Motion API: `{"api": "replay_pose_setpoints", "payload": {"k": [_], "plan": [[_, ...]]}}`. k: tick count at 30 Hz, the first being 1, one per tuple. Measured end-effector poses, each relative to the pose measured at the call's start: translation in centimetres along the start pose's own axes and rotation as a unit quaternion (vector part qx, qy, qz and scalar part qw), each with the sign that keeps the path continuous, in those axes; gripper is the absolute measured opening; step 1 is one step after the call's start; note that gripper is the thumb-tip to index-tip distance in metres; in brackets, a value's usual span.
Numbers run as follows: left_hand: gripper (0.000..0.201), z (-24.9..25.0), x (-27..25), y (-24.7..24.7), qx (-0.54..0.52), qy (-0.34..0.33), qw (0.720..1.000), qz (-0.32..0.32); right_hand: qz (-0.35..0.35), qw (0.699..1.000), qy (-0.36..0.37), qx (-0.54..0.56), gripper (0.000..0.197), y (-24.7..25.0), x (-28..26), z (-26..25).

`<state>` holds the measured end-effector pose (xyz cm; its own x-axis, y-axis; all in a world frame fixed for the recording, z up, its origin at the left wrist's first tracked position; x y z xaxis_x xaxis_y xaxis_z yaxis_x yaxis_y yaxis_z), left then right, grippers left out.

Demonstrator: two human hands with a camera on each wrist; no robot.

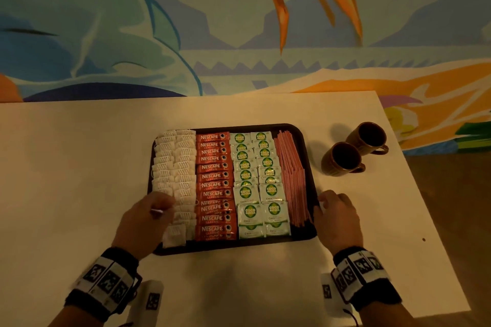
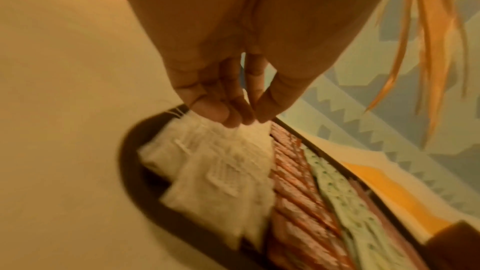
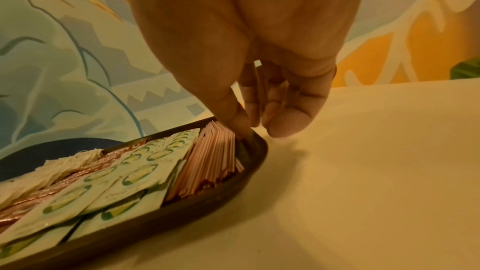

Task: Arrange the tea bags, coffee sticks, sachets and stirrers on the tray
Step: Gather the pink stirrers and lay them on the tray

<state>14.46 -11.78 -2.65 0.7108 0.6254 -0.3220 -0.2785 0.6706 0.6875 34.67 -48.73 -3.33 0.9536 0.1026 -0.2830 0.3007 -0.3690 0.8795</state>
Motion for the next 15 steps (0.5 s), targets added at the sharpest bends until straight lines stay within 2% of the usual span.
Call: {"api": "replay_pose_setpoints", "payload": {"k": [3,5,7,9,15], "plan": [[0.014,-3.6,0.3,1.7,0.065,0.054,0.995,0.057,-0.014,1.000,-0.022,-0.015,0.031,-0.2,-0.4,1.0],[0.022,-5.8,0.3,1.6,0.079,0.103,0.990,0.052,-0.019,0.999,-0.018,-0.026,0.029,-0.5,-0.4,1.2],[0.021,-6.9,0.1,0.8,0.081,0.129,0.988,0.022,-0.023,0.999,-0.019,-0.029,0.028,-0.9,-0.2,1.3],[0.018,-7.3,0.0,0.3,0.060,0.134,0.989,0.010,-0.014,0.999,-0.019,-0.026,0.030,-1.1,0.0,1.2],[0.021,-6.7,1.5,0.9,-0.003,0.137,0.990,0.037,0.045,0.998,0.015,-0.033,0.035,-0.8,0.7,-0.5]]}}
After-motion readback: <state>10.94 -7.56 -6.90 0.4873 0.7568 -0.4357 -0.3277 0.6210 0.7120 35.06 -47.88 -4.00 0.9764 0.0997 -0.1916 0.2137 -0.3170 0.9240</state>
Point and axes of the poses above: each hand's wrist, its own x-axis towards the middle knuckle, its own y-axis out of the back of the hand, z = x × y, the point moved 7 cm from there along x, towards the middle knuckle, and after that the axes turned 2 degrees about z, right-handed, at the moved point
